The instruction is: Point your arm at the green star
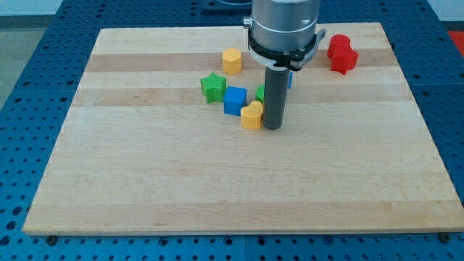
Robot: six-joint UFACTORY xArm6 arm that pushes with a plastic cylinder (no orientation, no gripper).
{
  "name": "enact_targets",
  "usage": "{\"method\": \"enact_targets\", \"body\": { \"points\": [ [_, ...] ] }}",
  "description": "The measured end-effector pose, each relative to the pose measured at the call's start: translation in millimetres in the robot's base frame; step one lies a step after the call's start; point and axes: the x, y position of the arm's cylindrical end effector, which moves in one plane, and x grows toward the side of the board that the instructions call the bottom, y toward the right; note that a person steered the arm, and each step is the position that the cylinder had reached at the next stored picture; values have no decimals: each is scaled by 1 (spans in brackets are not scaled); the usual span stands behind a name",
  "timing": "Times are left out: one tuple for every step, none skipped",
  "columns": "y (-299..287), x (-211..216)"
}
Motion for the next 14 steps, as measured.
{"method": "enact_targets", "body": {
  "points": [
    [0,11],
    [0,30],
    [0,55],
    [0,61],
    [0,61],
    [-19,61],
    [-47,57],
    [-80,49],
    [-112,41],
    [-131,17],
    [-133,-23],
    [-133,-45],
    [-133,-48],
    [-133,-47]
  ]
}}
